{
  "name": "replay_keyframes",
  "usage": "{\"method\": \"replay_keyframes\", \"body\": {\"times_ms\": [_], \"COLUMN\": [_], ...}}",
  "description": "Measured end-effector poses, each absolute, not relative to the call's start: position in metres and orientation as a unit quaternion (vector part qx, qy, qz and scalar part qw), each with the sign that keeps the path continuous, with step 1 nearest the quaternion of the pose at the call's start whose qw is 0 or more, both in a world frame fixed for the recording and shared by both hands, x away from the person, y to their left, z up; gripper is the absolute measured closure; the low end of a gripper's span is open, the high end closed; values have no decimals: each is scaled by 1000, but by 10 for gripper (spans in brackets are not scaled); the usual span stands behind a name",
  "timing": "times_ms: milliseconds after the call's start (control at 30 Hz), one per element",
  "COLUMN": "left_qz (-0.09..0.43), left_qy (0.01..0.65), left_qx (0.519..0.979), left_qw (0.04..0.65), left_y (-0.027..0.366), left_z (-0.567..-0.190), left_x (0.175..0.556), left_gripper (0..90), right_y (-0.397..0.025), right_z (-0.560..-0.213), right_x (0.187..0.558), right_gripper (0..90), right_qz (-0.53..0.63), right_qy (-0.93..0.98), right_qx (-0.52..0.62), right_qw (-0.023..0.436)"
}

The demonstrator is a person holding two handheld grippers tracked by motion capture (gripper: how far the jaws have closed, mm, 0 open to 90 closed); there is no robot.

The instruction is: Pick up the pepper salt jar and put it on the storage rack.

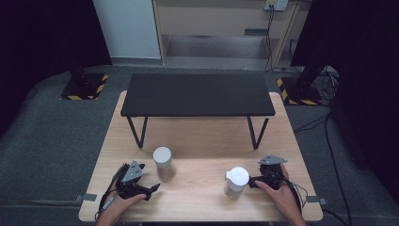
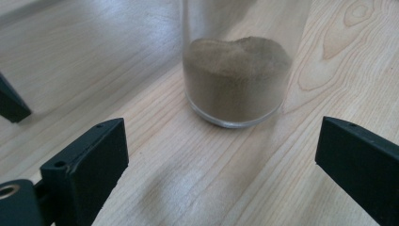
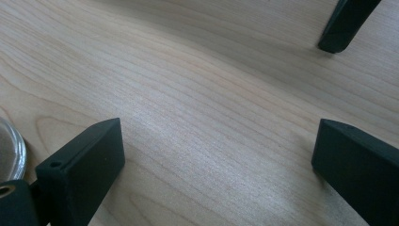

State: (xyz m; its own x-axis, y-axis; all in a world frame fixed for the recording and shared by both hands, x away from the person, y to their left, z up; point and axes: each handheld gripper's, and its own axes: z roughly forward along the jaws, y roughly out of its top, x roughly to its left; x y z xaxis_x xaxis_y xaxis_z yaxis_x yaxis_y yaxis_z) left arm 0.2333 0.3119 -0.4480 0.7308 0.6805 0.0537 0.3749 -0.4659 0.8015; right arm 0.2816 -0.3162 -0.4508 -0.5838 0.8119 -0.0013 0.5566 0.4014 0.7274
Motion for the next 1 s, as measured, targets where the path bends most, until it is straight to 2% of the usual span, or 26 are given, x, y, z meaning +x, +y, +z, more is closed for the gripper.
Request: {"method": "replay_keyframes", "body": {"times_ms": [1000], "left_qz": [193], "left_qy": [288], "left_qx": [826], "left_qw": [444], "left_y": [300], "left_z": [-428], "left_x": [250], "left_gripper": [26], "right_y": [-316], "right_z": [-451], "right_x": [281], "right_gripper": [38], "right_qz": [352], "right_qy": [817], "right_qx": [419], "right_qw": [181]}}
